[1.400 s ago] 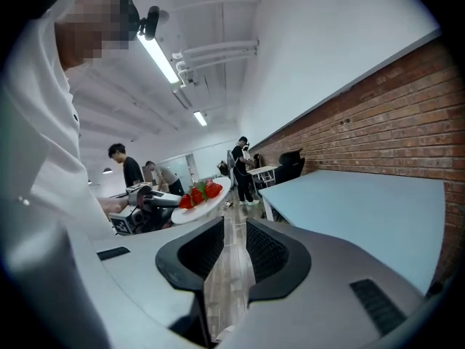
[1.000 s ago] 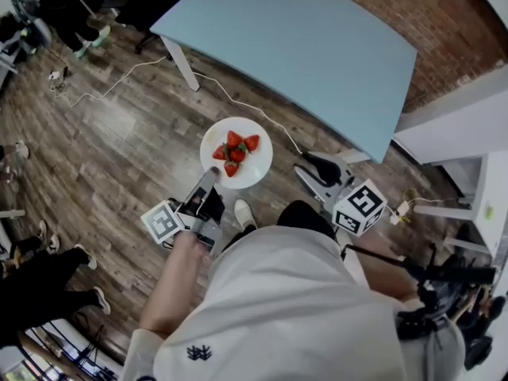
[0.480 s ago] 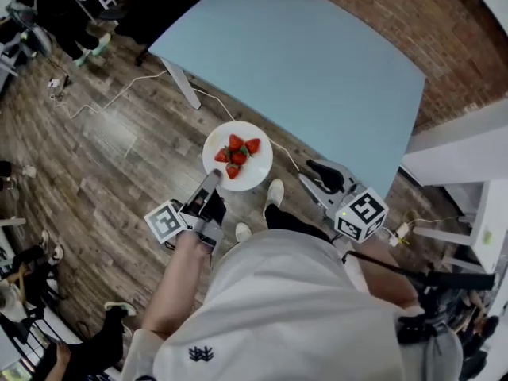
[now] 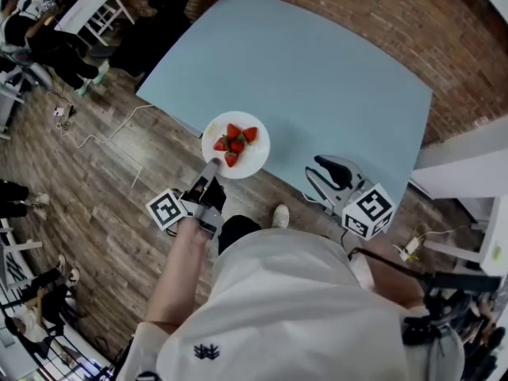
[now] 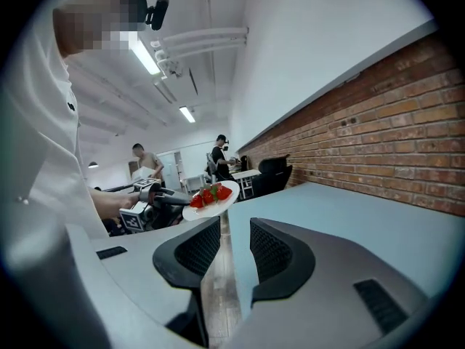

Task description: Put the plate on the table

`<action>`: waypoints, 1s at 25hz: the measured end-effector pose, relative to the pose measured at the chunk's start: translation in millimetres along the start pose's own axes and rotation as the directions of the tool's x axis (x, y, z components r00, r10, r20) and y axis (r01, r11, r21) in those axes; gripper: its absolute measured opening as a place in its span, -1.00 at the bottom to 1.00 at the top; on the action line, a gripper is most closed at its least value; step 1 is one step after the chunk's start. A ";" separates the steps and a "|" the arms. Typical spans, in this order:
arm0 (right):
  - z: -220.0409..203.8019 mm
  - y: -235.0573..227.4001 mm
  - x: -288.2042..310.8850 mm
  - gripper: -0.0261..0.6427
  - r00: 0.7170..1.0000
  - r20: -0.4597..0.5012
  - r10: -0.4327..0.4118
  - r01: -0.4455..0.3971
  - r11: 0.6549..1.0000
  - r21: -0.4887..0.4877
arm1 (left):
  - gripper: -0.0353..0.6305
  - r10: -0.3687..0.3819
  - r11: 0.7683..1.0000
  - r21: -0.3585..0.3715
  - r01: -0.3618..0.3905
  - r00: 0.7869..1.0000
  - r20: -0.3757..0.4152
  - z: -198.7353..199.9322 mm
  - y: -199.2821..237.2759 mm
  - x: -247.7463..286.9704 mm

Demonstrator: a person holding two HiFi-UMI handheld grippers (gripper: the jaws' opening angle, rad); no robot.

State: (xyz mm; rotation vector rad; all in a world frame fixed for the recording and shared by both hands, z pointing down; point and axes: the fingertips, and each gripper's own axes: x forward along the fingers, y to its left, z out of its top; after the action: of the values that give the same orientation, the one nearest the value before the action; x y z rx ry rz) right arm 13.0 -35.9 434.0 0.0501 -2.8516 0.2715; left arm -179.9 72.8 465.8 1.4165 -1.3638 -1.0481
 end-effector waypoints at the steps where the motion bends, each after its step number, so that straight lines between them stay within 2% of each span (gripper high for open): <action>1: 1.2 -9.3 -0.1 -0.58 1.000 -0.001 -0.017 0.017 1.000 0.014 | -0.86 0.008 1.000 -0.009 -0.008 1.000 -0.008 5.2 4.7 12.8; 5: 0.1 -37.6 7.1 -0.58 0.996 -0.018 -0.083 0.084 0.995 0.050 | -0.86 0.062 0.998 -0.014 -0.063 0.997 -0.043 32.9 34.9 52.8; 7: 0.2 -55.6 17.6 -0.58 0.992 -0.024 -0.120 0.121 0.991 0.063 | -0.86 0.065 0.998 -0.019 -0.066 0.996 -0.062 50.4 48.4 79.1; 9: 0.2 -69.8 26.3 -0.58 0.986 -0.024 -0.166 0.168 0.982 0.091 | -0.86 0.065 0.997 -0.030 -0.068 0.993 -0.096 63.0 62.0 102.9; 12: 12.5 -93.5 37.7 -0.58 0.968 0.000 -0.250 0.248 0.959 0.135 | -0.86 0.089 0.996 -0.006 -0.091 0.983 -0.163 85.9 86.3 143.4; 19: 37.7 -134.5 62.9 -0.58 0.917 -0.007 -0.399 0.393 0.900 0.190 | -0.86 0.132 0.990 -0.003 -0.140 0.941 -0.312 117.4 156.8 231.1; 25: 37.8 -143.6 64.0 -0.58 0.851 -0.067 -0.521 0.522 0.825 0.215 | -0.86 0.174 0.978 -0.033 -0.205 0.896 -0.408 120.2 223.0 283.4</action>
State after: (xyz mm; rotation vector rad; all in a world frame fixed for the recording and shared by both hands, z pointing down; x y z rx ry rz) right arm -50.0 -184.6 441.8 0.8607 -2.6488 0.4692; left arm -341.4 -216.8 651.6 1.3231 -1.1190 -0.6269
